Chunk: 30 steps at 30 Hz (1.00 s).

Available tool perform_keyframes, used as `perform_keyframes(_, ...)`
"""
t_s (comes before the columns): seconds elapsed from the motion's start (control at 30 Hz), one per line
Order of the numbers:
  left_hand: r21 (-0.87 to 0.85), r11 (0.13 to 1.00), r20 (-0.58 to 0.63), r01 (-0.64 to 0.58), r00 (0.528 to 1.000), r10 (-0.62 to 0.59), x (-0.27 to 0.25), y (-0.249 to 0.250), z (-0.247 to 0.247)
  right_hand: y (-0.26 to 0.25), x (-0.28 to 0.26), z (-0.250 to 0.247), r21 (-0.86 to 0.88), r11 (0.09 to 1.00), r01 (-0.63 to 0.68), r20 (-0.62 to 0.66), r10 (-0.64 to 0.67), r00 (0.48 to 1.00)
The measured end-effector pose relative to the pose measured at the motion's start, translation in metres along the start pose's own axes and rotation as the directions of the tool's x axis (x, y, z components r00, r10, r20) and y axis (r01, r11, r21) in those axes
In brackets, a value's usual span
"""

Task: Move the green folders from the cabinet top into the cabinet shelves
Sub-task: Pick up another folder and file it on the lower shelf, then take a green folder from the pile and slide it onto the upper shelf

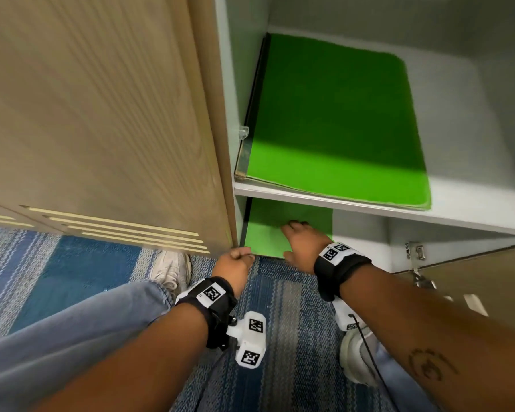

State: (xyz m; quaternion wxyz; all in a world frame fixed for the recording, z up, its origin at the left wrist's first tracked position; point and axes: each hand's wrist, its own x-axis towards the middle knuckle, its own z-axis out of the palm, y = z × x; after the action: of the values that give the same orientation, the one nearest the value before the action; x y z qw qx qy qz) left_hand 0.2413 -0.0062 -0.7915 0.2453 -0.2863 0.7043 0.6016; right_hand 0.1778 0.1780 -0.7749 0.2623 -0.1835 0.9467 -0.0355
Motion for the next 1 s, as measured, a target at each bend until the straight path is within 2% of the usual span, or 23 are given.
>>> perform_keyframes(0.17,0.088,0.968,0.029,-0.236,0.972,0.234,-0.052,0.055,-0.010,-0.023,-0.050,-0.063,0.008,1.000,0.029,-0.111,-0.028,0.993)
perform_keyframes(0.37,0.166,0.862,0.145,-0.478,0.877,0.458,-0.132,0.118,-0.042,-0.046,-0.135,-0.141,0.062,0.997,0.046,-0.197,-0.033,0.980)
perform_keyframes(0.43,0.197,0.819,0.177,-0.539,0.841,0.511,-0.162,0.137,-0.054,-0.053,-0.171,-0.169,0.090,0.994,0.062,-0.280,-0.034,0.959)
perform_keyframes(0.57,0.240,0.709,0.210,-0.664,0.748,0.629,-0.224,0.182,-0.076,-0.063,-0.246,-0.234,0.131,0.987,0.098,-0.468,-0.026,0.883)
perform_keyframes(0.67,0.262,0.633,0.232,-0.729,0.684,0.692,-0.269,0.219,-0.085,-0.073,-0.292,-0.281,0.110,0.989,0.102,-0.553,-0.025,0.833)
perform_keyframes(0.8,0.313,0.496,0.280,-0.810,0.578,0.767,-0.328,0.263,-0.088,-0.091,-0.341,-0.336,0.073,0.990,0.122,-0.639,-0.047,0.768)
perform_keyframes(0.87,0.325,0.415,0.301,-0.850,0.509,0.806,-0.355,0.285,-0.092,-0.098,-0.361,-0.359,0.084,0.987,0.135,-0.679,-0.042,0.733)
perform_keyframes(0.93,0.355,0.296,0.281,-0.887,0.403,0.871,-0.383,0.307,-0.096,-0.102,-0.376,-0.380,0.099,0.985,0.139,-0.713,-0.027,0.700)
perform_keyframes(1.0,0.372,0.196,0.207,-0.907,0.287,0.935,-0.408,0.329,-0.098,-0.102,-0.386,-0.399,0.141,0.978,0.156,-0.747,0.001,0.665)
